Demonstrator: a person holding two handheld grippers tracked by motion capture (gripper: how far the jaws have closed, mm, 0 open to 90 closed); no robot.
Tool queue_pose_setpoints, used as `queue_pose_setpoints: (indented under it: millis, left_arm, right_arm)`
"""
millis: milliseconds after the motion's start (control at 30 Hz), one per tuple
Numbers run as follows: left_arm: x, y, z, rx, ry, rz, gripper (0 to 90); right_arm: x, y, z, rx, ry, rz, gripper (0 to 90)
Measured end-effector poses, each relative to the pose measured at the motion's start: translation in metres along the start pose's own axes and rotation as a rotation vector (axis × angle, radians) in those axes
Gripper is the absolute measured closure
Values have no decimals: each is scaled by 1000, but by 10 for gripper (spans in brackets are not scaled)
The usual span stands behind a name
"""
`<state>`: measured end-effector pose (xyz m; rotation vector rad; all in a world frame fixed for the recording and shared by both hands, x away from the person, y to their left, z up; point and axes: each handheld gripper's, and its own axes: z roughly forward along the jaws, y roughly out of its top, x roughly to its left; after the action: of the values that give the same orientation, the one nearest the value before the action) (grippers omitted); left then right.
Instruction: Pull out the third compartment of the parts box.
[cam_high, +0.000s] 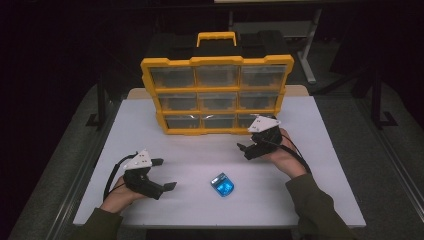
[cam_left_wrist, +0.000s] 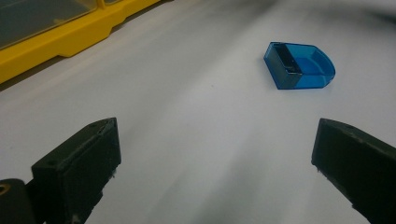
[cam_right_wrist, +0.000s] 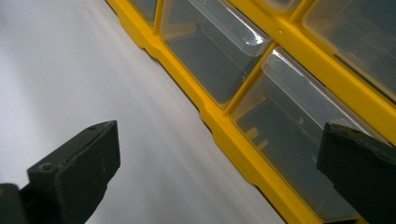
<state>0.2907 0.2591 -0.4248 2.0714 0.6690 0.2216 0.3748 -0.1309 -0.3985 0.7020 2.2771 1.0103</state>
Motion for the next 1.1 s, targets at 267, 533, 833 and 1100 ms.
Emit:
queue_pose_setpoints:
  millis: [267, 533, 833, 1100]
  left_arm:
    - [0, 0, 0, -1, -1, 1, 12]
    - [1, 0, -1, 6, 0, -5, 12]
    - [1, 0, 1, 17, -10, -17, 12]
    - [1, -1, 1, 19, -10, -19, 12]
  right_arm:
    - [3, 1, 0, 7, -23, -39, 0]
    - [5, 0, 1, 14, -42, -72, 0]
    - [7, -1, 3, 26, -56, -106, 0]
    - [9, -1, 3, 32, -69, -136, 0]
